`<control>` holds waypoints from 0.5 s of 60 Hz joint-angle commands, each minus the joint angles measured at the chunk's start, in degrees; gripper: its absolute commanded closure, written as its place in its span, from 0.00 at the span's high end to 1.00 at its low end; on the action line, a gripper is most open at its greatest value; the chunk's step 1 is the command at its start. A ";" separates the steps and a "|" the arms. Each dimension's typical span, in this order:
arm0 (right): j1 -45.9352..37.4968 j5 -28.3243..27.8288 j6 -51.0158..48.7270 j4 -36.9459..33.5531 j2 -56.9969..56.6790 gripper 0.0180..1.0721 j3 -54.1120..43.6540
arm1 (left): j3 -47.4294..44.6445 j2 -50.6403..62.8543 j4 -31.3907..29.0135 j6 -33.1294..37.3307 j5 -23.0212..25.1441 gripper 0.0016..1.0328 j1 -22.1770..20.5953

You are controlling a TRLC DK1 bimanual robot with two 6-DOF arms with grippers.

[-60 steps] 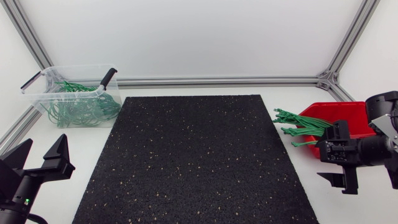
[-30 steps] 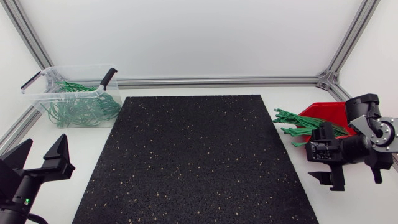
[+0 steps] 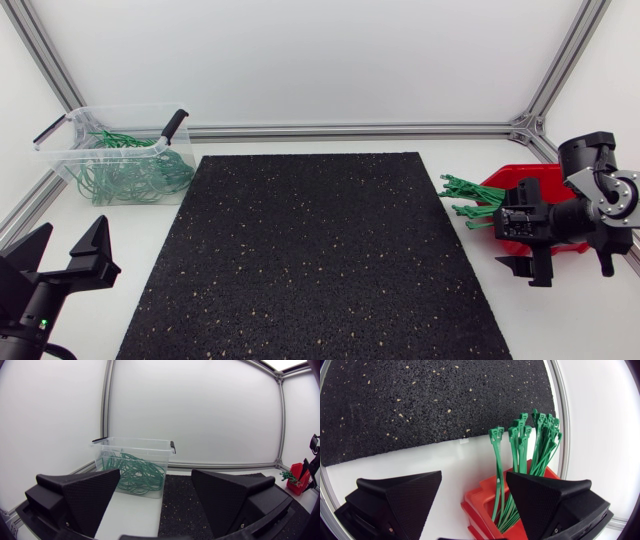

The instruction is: Take a green cable tie from the red box, thread the tail through the head to close it, then place it in the transparent bin on the left.

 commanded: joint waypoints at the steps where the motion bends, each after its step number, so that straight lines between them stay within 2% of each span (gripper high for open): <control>1: 0.48 0.51 0.99 0.33 2.18 0.90 1.12 | -2.44 0.51 -0.99 -0.69 0.03 0.96 -0.02; 22: 0.74 2.18 -0.41 0.42 -1.43 0.89 -4.77 | -2.44 0.51 -0.99 -0.69 0.03 0.96 0.07; 27: 0.30 2.35 -1.73 -0.11 -4.15 0.81 -6.53 | -2.44 0.51 -0.99 -0.69 0.03 0.96 0.07; 30: -0.05 2.62 -2.35 -0.20 -5.30 0.80 -7.41 | -2.44 0.43 -0.99 -0.69 0.11 0.96 0.07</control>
